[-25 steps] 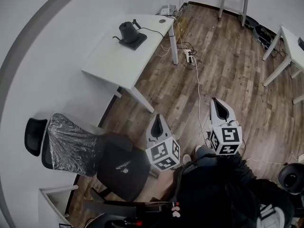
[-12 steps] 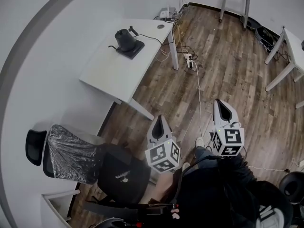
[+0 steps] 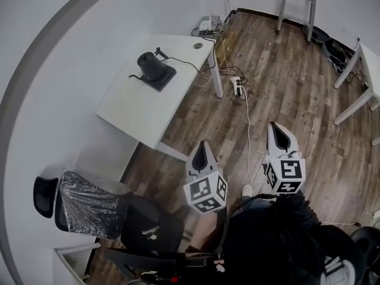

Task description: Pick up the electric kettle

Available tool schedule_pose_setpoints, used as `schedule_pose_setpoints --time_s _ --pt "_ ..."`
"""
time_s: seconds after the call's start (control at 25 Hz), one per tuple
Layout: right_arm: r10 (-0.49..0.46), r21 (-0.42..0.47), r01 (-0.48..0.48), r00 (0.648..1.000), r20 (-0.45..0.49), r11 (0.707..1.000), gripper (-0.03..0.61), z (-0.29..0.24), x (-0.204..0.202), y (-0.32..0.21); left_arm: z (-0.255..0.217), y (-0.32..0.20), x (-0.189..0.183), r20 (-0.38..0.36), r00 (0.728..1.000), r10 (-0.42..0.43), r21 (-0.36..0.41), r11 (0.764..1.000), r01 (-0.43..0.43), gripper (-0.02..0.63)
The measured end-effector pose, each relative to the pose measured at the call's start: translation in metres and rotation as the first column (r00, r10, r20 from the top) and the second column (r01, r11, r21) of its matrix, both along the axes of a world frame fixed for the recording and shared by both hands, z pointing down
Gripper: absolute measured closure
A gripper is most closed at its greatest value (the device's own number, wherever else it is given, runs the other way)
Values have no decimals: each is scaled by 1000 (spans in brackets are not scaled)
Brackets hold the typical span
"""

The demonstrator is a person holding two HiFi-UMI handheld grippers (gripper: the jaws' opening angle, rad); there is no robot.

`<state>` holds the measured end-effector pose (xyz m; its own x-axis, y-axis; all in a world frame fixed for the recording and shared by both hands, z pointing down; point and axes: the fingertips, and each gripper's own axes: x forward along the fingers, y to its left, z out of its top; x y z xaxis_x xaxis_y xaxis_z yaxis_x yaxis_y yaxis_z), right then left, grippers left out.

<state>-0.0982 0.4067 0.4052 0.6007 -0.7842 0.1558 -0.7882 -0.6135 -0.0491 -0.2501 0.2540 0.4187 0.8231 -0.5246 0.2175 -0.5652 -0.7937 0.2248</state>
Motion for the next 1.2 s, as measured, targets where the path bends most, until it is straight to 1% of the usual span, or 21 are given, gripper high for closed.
schedule_pose_setpoints --time_s 0.2,0.36,0.48,0.68,0.92,1.2 --pt "-21 1 21 1000 2 1000 577 7 26 2 5 6 30 7 1000 -2 -4 1000 2 614" --pt "-12 0 12 1000 13 1000 577 9 41 3 6 7 46 23 1000 9 -7 1000 -9 614" --pt "-3 -7 3 1000 1 1000 577 7 51 1 6 0 59 28 1000 12 -6 1000 -12 614" --pt "29 -3 -29 1000 11 1000 577 9 74 0 6 -9 89 14 999 43 -3 999 -43 614" --pt "76 -11 -75 997 11 997 577 8 110 -19 4 -34 131 9 996 86 -11 996 -86 614" --pt "103 -16 -103 995 3 995 577 1 152 -69 -3 -88 179 5 994 113 -4 994 -113 614"
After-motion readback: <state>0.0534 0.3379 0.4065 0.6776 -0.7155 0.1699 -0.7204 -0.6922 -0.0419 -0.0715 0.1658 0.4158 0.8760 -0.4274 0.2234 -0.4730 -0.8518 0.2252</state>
